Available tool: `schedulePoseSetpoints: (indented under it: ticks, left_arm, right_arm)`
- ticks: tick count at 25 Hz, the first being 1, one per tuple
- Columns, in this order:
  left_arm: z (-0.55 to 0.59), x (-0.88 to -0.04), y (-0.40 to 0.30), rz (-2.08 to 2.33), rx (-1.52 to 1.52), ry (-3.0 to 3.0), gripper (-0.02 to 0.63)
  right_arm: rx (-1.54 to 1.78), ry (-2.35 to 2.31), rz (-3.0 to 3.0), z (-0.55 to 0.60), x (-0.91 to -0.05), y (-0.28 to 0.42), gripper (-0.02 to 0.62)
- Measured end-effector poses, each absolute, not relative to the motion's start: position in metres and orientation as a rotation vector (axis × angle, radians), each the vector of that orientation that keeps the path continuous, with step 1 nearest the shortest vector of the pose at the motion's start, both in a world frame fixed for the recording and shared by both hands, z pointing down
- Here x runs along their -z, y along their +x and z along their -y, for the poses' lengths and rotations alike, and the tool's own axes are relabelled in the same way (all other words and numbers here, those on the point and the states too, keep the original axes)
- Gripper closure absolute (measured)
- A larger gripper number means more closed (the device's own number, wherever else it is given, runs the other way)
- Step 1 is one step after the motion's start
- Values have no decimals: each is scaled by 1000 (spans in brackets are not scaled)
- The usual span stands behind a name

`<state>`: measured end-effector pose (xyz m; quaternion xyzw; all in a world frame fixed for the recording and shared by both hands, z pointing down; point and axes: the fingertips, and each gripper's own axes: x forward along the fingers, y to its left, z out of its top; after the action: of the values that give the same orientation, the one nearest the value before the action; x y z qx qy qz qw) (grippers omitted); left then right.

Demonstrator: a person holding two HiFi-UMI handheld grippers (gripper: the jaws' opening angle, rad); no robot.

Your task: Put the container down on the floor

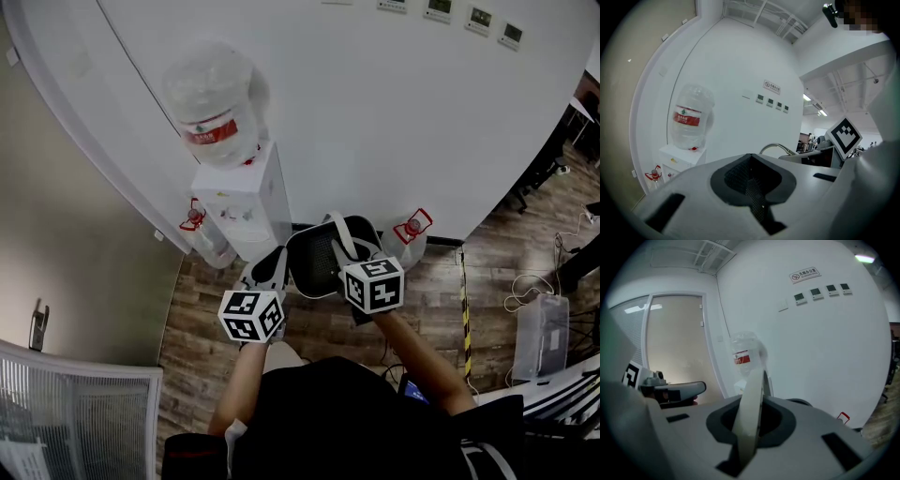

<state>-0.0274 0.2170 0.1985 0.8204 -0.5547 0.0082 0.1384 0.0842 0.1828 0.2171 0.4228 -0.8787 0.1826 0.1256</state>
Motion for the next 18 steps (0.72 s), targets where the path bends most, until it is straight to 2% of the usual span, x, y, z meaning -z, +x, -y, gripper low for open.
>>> schedulePoseSetpoints:
  ticks: [18]
  left_arm:
    - [-180, -201, -42, 1590, -39, 2366, 589]
  right_arm:
    - [-589, 1219, 2548, -148, -228, 66, 561]
